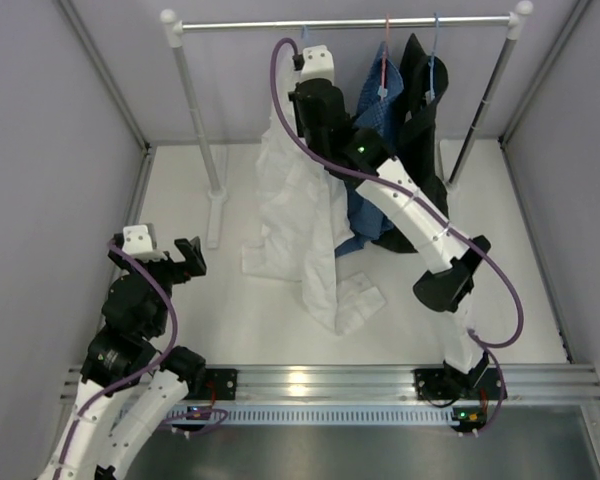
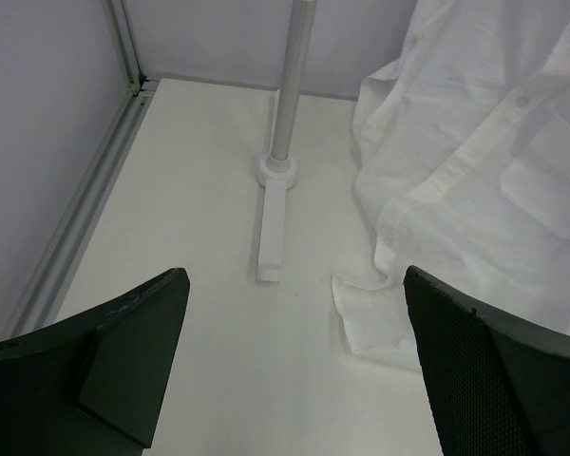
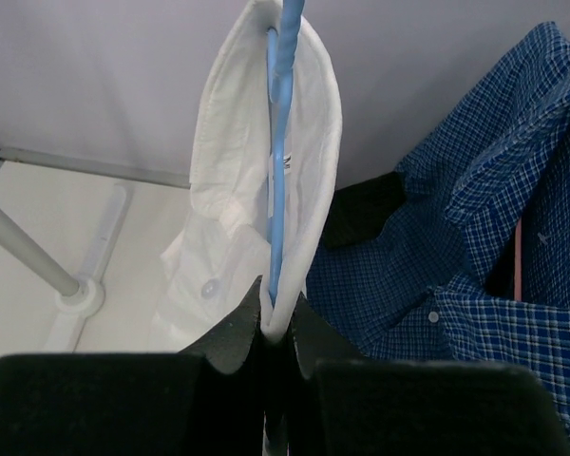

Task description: Place the shirt on the hanger

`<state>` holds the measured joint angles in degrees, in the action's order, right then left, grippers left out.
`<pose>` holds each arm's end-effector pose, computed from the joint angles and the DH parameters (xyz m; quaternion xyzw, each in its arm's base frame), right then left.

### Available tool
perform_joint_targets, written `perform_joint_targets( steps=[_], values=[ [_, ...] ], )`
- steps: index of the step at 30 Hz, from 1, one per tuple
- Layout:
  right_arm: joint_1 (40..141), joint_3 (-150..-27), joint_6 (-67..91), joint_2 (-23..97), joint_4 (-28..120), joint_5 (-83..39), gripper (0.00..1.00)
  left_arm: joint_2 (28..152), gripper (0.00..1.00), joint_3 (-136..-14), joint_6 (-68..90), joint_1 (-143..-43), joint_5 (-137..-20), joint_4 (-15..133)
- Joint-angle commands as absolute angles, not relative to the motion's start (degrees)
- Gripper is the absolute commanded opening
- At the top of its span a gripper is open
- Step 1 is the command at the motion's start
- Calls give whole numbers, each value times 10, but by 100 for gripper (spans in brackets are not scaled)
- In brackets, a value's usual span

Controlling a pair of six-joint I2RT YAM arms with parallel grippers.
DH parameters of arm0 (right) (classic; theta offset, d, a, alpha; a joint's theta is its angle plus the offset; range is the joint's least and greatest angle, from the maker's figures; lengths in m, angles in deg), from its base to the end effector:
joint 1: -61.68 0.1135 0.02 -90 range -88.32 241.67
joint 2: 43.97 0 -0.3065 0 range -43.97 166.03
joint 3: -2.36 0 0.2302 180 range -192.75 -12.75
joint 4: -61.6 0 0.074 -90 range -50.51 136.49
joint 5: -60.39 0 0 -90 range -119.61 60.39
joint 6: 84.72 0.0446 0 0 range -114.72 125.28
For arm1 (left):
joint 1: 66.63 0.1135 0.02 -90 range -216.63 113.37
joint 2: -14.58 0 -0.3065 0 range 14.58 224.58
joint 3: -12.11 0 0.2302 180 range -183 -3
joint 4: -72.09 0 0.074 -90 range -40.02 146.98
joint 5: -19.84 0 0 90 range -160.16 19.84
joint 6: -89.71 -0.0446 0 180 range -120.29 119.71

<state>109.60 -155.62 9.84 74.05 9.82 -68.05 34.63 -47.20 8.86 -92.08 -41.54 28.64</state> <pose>0.3202 0.3132 0.5096 -0.0779 0.7577 0.0341 0.6470 0.0301 0.0093 0.3560 -0.0660 0.7264 -0.0233 0.6837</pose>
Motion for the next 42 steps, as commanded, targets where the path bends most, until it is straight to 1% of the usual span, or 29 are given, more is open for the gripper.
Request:
perform_joint_targets(
  steps=[1, 5, 11, 15, 20, 23, 26, 30, 33, 37, 40, 42],
  values=[
    [1071, -1565, 118, 731, 160, -692, 0, 349, 98, -469, 97, -911, -448, 317],
    [1081, -1550, 104, 702, 189, -692, 0, 339, 98, -465, 97, -911, -455, 318],
    [1115, -1479, 79, 635, 230, -704, 0, 339, 98, -464, 96, -911, -454, 318],
    [1130, -1478, 66, 622, 241, -713, 0, 336, 98, -463, 96, -910, -454, 318],
    [1127, -1506, 35, 633, 259, -720, 0, 336, 98, -462, 96, -910, -459, 318],
    [1109, -1557, 26, 675, 265, -700, 0, 337, 98, -462, 96, -911, -460, 318],
    [1080, -1579, 33, 697, 266, -681, 0, 337, 98, -462, 95, -911, -456, 318],
    [1058, -1558, 48, 710, 265, -662, 0, 331, 98, -458, 96, -911, -459, 318],
    [1068, -1517, 48, 706, 266, -668, 0, 326, 98, -457, 95, -910, -457, 320],
    [1072, -1471, 88, 706, 277, -681, 0, 327, 98, -455, 95, -911, -459, 320],
    [1096, -1465, 75, 716, 289, -716, 0, 328, 98, -455, 95, -911, -457, 320],
    [1120, -1468, 33, 730, 316, -760, 0, 328, 98, -456, 95, -911, -457, 320]
  ],
)
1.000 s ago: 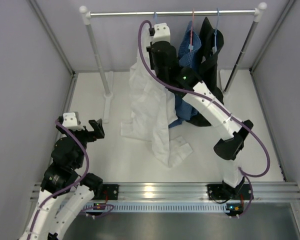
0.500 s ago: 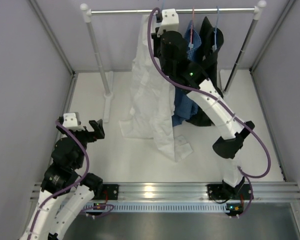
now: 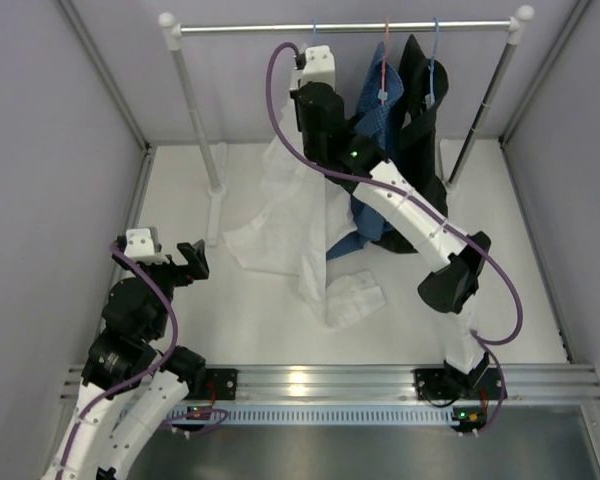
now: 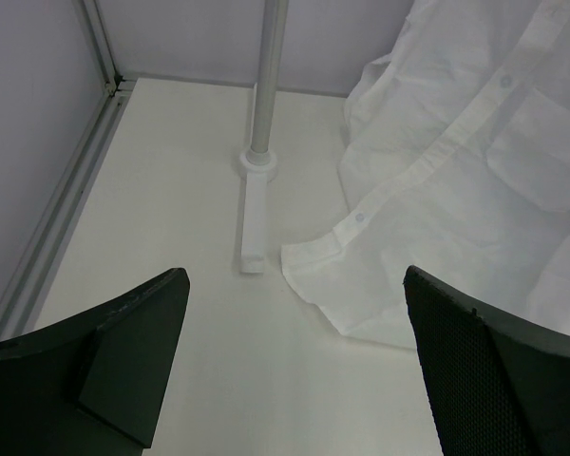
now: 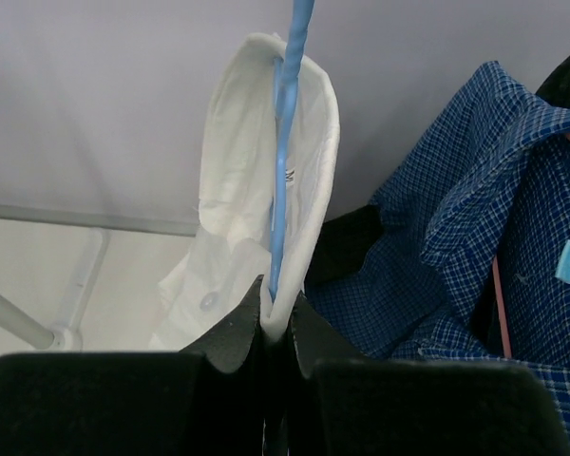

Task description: Place the shirt on the hanger

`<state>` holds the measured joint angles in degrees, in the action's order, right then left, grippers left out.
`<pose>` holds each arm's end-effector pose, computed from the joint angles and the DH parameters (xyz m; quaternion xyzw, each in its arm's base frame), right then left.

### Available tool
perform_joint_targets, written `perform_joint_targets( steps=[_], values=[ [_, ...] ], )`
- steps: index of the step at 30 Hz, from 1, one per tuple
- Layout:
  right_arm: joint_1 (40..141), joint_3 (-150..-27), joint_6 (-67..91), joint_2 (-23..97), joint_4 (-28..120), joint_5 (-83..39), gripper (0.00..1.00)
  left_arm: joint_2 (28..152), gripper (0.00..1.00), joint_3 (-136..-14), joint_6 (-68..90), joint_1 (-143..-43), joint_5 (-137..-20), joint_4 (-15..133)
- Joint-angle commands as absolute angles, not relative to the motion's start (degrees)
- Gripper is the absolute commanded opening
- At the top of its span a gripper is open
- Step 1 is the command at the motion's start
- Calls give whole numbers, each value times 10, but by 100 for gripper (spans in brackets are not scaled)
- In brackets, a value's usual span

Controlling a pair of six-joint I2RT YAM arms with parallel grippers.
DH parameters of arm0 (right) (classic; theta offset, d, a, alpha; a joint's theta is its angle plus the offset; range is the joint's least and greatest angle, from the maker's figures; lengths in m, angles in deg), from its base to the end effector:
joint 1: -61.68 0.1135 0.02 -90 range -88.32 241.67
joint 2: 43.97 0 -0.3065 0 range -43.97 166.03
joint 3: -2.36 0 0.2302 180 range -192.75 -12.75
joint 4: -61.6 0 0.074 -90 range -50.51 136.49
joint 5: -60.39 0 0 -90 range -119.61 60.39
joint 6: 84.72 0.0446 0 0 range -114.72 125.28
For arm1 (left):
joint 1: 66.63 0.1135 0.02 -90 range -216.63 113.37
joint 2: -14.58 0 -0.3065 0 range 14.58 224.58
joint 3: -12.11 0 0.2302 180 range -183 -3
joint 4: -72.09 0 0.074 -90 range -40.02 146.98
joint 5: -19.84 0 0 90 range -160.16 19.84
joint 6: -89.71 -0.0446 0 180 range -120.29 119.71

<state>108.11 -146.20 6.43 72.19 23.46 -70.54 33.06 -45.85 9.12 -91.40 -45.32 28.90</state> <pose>0.3359 0.3107 0.5012 -0.0510 0.7316 0.0163 0.6797 0.0271 0.0081 0.3496 -0.0505 0.7258 -0.0463 0.6845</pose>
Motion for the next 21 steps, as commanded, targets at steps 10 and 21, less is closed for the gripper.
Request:
perform_joint_targets(
  steps=[10, 21],
  values=[
    [1126, -1447, 41, 723, 318, -781, 48, 325, 98, -454, 93, -910, -458, 324],
    [1130, -1300, 93, 535, 242, -709, 100, 346, 98, -458, 103, -882, -469, 322]
  ],
)
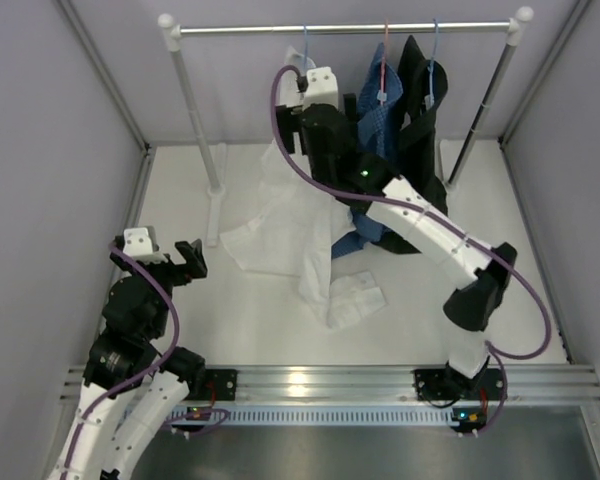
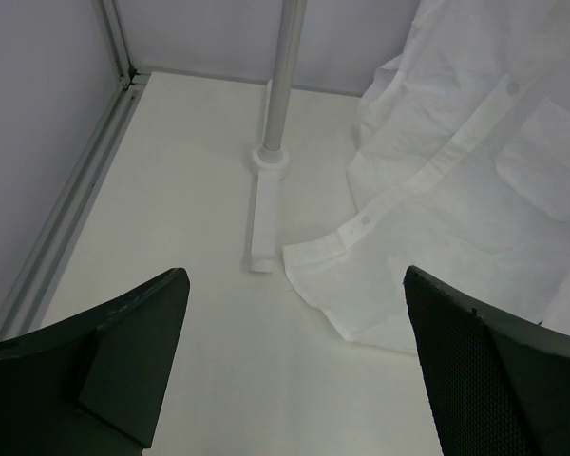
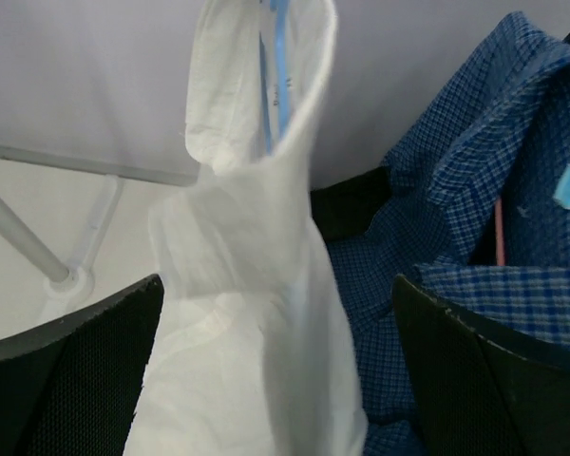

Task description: Place the shirt on the hanger

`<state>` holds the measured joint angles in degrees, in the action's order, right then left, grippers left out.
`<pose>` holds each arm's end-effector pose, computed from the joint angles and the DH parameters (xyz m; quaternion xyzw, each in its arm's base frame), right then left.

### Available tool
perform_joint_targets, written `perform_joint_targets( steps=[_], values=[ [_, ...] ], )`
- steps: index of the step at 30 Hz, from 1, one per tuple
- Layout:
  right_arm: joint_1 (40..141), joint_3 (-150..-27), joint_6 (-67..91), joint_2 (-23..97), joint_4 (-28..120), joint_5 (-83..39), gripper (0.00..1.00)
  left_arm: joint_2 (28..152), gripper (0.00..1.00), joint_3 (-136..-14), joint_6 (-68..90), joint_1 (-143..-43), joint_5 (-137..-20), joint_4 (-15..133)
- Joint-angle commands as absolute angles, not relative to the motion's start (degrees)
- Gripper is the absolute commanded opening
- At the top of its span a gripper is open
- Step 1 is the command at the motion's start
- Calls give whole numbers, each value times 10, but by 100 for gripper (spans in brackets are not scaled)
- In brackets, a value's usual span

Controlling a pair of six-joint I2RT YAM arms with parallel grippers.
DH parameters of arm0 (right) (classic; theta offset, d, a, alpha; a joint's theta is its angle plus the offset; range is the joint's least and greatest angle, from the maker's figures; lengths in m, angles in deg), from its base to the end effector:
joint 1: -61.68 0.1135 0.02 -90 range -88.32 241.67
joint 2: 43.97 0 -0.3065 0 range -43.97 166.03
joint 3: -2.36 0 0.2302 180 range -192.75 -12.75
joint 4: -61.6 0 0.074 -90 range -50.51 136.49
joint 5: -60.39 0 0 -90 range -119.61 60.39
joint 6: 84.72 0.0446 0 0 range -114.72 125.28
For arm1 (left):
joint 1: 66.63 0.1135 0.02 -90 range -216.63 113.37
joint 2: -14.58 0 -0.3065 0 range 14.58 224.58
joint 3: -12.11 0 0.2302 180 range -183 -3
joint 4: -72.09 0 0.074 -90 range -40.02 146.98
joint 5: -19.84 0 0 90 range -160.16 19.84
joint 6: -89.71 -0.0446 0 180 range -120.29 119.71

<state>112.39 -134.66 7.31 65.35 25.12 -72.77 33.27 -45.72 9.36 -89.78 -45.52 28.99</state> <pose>0.2962 0.3139 0.4935 -0.0728 0.7419 0.0187 0.6663 0.0280 0.0083 0.3491 -0.0606 0.7264 -0.0385 0.6835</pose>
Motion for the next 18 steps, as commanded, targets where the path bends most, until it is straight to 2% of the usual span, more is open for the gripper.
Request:
perform_joint_targets(
  steps=[1, 5, 8, 11, 14, 18],
  values=[
    [1130, -1277, 95, 485, 242, -702, 99, 349, 98, -459, 104, -877, -471, 321],
    [1130, -1137, 105, 345, 258, -680, 100, 364, 98, -462, 112, -852, -477, 318],
    [1129, -977, 109, 222, 284, -659, 99, 390, 98, -474, 119, -844, -469, 300],
    [1127, -881, 110, 112, 279, -705, 99, 420, 98, -494, 147, -844, -463, 248],
    [1125, -740, 135, 13, 239, -763, 99, 445, 98, -496, 151, -844, -506, 208],
    [1124, -624, 159, -89, 199, -804, 99, 421, 98, -472, 161, -844, -496, 208]
  ],
)
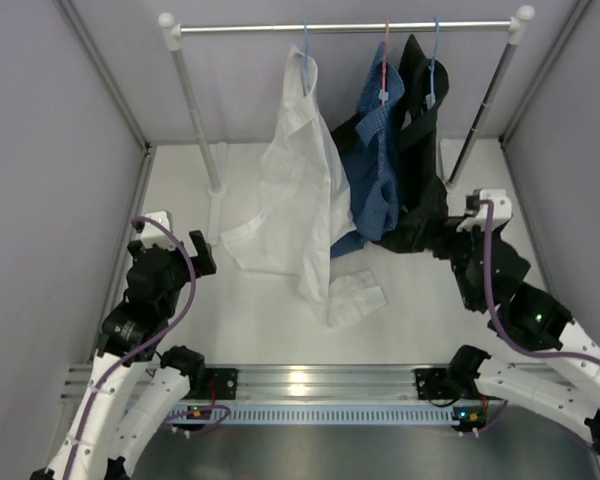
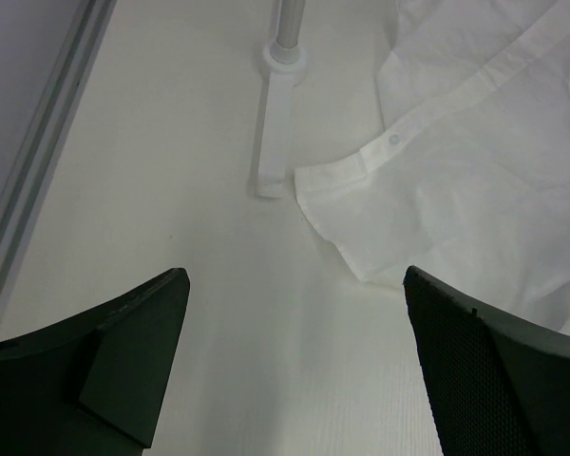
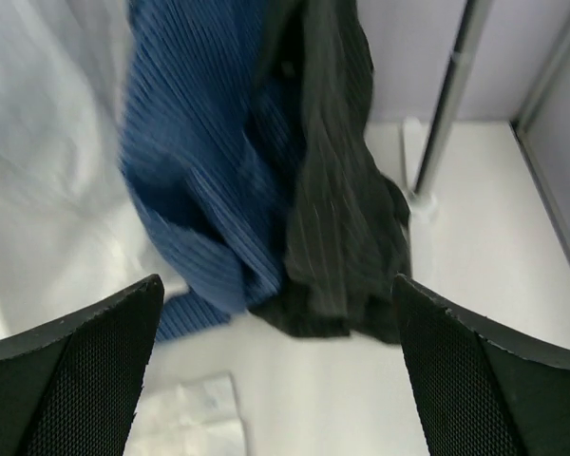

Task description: Place the shirt on the hanger

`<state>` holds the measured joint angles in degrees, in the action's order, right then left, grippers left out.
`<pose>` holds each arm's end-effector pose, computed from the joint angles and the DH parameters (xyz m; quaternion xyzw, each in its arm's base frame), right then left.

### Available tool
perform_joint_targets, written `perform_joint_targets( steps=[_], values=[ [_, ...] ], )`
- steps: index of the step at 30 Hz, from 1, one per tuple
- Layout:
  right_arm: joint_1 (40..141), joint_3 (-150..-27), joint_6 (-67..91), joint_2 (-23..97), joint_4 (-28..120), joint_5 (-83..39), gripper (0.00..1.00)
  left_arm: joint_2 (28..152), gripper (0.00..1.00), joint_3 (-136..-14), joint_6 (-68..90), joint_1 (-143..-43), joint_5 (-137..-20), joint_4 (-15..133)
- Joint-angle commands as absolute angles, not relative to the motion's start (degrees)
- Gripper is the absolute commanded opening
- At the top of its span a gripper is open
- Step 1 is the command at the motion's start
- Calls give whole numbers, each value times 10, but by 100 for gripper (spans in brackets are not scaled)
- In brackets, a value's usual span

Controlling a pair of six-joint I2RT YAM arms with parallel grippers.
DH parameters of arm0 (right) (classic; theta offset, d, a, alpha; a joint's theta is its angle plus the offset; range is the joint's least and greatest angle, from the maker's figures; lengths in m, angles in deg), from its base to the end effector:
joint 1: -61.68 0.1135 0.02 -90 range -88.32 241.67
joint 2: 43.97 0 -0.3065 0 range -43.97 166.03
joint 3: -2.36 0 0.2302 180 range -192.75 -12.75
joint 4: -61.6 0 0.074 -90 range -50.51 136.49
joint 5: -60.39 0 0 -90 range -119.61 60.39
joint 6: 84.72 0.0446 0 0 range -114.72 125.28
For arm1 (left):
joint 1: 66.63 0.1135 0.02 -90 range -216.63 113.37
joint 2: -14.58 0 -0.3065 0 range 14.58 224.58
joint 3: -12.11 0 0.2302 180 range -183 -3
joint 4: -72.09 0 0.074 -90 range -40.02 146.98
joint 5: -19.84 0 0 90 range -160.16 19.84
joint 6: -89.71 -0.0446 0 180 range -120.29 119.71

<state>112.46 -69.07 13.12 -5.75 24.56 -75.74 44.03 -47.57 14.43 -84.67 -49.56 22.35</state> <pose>0.0733 0.0389 0.4222 0.0031 0.7233 0.0582 0.6881 0.0630 -0.0040 0.3414 -0.0799 0.8062 -0.0200 0.5859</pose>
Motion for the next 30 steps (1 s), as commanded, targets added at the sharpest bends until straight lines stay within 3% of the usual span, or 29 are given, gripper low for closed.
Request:
perform_joint_targets(
  steps=[1, 5, 16, 30],
  values=[
    [1124, -604, 159, -119, 198, -812, 100, 413, 98, -469, 162, -844, -479, 208],
    [1124, -542, 173, -162, 192, -856, 99, 402, 98, -448, 154, -843, -466, 237],
    [1124, -604, 259, -168, 38, -865, 99, 390, 98, -440, 152, -843, -514, 243],
    [1124, -571, 254, -209, 30, -860, 99, 388, 98, -438, 148, -843, -535, 246]
  ],
)
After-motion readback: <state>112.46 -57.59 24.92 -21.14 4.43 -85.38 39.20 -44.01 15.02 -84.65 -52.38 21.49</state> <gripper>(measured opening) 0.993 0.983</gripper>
